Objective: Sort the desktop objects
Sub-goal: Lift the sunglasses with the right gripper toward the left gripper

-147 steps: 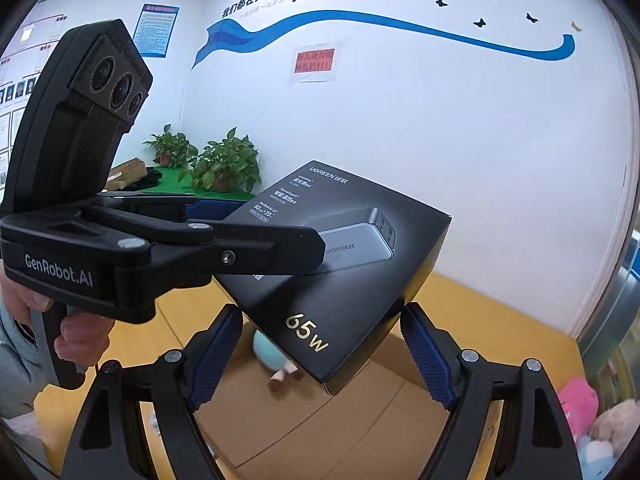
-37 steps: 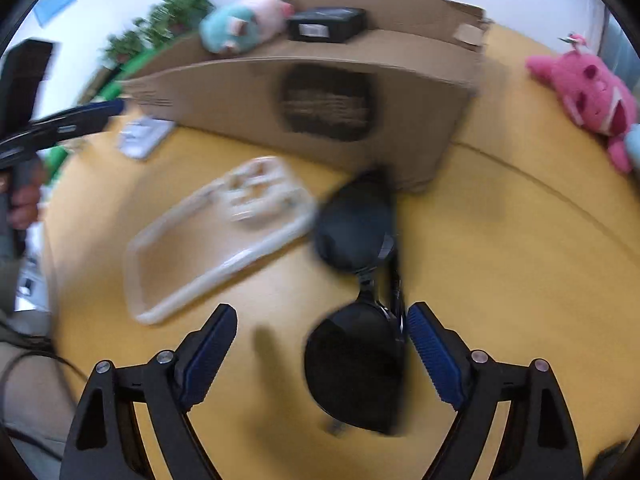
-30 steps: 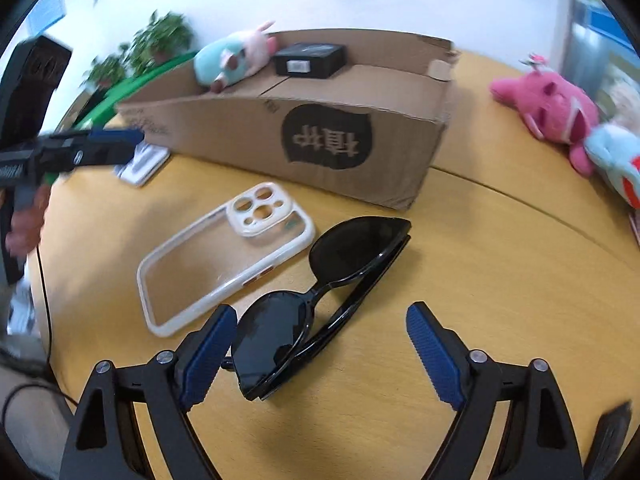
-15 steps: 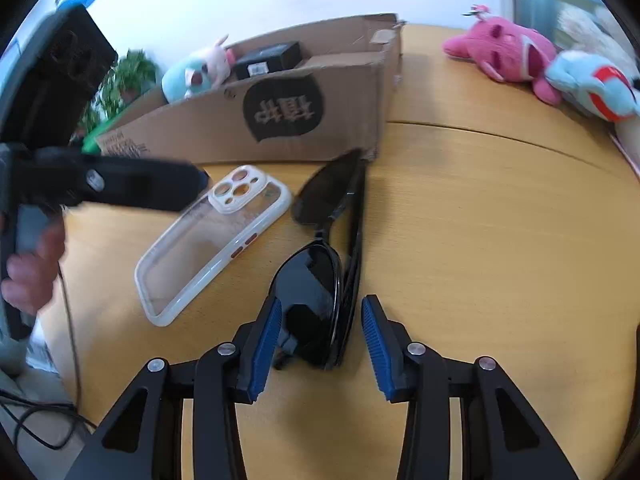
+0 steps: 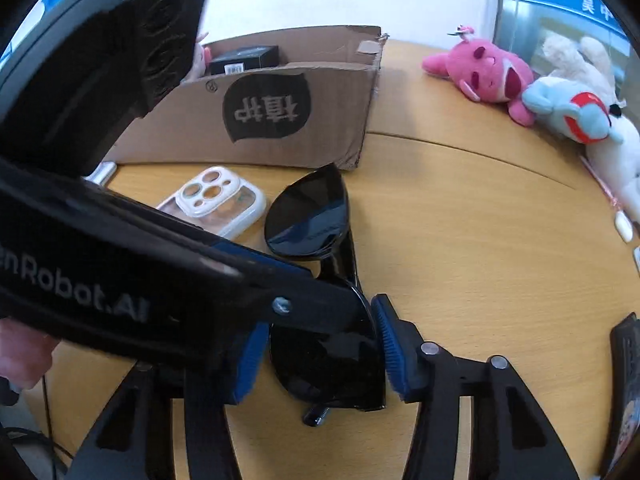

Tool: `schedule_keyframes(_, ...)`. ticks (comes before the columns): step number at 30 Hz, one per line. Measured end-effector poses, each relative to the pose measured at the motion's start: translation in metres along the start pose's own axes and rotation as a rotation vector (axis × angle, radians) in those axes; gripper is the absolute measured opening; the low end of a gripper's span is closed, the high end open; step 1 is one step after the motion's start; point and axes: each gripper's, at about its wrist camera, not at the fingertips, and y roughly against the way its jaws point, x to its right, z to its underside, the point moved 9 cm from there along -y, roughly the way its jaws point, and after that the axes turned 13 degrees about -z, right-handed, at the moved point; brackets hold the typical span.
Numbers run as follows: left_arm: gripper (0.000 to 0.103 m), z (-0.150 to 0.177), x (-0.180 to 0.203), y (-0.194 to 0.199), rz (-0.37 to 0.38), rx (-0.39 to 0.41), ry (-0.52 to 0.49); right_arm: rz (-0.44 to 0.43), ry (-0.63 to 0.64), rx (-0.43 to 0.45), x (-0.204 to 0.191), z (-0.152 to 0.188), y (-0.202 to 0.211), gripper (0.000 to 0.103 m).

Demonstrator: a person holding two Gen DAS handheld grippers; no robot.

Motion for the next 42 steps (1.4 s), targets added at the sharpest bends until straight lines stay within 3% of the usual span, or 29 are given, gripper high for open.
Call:
schedule_keyframes(7, 0.012, 0.001, -0.004, 0.013, 0.006, 0.026, 0.005, -0.066, -0.089, 0.043, 0.0, 0.001, 0.008, 0.048)
schedule_keyframes(10, 0.01, -0.002, -0.011, 0.024, -0.016, 0.065, 0.01, -0.095, -0.121, 0.083, -0.01, -0.006, 0.011, 0.041)
schedule_keyframes(11, 0.008, -0.002, -0.011, 0.026, -0.01, 0.068, 0.014, -0.097, -0.12, 0.09, -0.012, -0.009, 0.01, 0.021)
schedule_keyframes(12, 0.008, -0.004, -0.013, 0.029, -0.007, 0.075, 0.017, -0.097, -0.121, 0.091, -0.015, -0.013, 0.008, 0.013)
schedule_keyframes(23, 0.008, -0.004, -0.023, 0.041, 0.03, 0.075, 0.038, -0.165, -0.214, 0.1, -0.038, -0.021, -0.011, 0.012)
schedule_keyframes(25, 0.008, -0.007, -0.026, 0.038, -0.029, 0.084, 0.052, -0.18, -0.232, 0.1, -0.036, -0.02, -0.011, 0.012)
schedule_keyframes(26, 0.009, -0.007, -0.029, 0.037, -0.053, 0.076, 0.058, -0.181, -0.244, 0.103, -0.034, -0.019, -0.01, 0.012)
schedule_keyframes(29, 0.026, -0.005, -0.035, 0.031, -0.055, 0.048, 0.091, -0.198, -0.272, 0.103, -0.029, -0.016, -0.009, 0.012)
schedule_keyframes(33, 0.028, -0.003, -0.027, 0.019, -0.001, 0.001, 0.08, -0.234, -0.268, 0.091, -0.031, -0.015, -0.011, 0.013)
schedule_keyframes(36, 0.027, -0.002, -0.023, 0.019, 0.001, 0.006, 0.051, -0.229, -0.247, 0.08, -0.032, -0.015, -0.014, 0.014)
schedule_keyframes(42, 0.01, -0.004, -0.019, 0.039, -0.041, 0.069, 0.005, -0.227, -0.202, 0.083, -0.037, -0.022, -0.011, 0.013)
